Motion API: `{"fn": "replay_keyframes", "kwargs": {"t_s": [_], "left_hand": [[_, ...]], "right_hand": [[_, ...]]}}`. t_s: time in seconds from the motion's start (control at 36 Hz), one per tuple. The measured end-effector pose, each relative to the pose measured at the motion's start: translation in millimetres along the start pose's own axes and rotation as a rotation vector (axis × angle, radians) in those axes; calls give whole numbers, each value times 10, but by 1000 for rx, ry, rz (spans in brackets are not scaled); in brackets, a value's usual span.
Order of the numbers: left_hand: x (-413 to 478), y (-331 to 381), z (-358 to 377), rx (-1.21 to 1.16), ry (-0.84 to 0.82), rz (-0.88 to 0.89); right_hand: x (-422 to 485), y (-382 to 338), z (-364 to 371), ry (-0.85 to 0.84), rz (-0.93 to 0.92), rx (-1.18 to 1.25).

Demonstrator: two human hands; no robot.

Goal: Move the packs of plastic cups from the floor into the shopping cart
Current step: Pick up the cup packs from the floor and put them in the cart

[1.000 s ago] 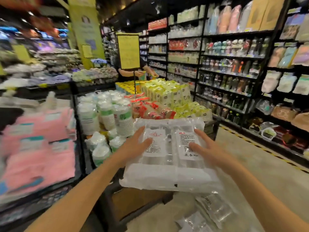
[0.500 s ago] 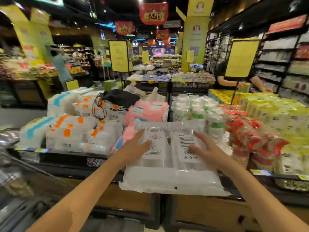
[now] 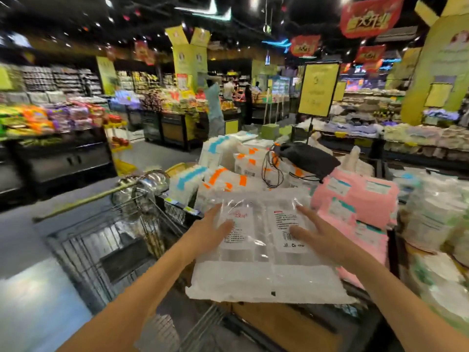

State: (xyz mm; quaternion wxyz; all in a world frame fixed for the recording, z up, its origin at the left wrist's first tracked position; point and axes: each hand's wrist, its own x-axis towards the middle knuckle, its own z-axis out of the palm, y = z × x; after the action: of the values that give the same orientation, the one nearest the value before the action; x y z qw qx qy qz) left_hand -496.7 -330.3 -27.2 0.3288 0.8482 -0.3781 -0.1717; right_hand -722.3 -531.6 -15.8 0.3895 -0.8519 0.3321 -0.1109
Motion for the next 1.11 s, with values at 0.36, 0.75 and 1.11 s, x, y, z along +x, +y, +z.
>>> {"fn": "replay_keyframes", "kwargs": {"t_s": [0.36,0.75,1.11], "left_hand": [[223,-1643,-1163,-171,194,-243],[963,-2980,-1489,-256,414,-471],[1684,-4417,-806,-523,598,-703]], "right_hand": [[1474,-1283,1531,-258,-150,-53],[3227,-1961,2960,-541,-375,-174],[4880,-1257,5002,-872,-332,-120]]}}
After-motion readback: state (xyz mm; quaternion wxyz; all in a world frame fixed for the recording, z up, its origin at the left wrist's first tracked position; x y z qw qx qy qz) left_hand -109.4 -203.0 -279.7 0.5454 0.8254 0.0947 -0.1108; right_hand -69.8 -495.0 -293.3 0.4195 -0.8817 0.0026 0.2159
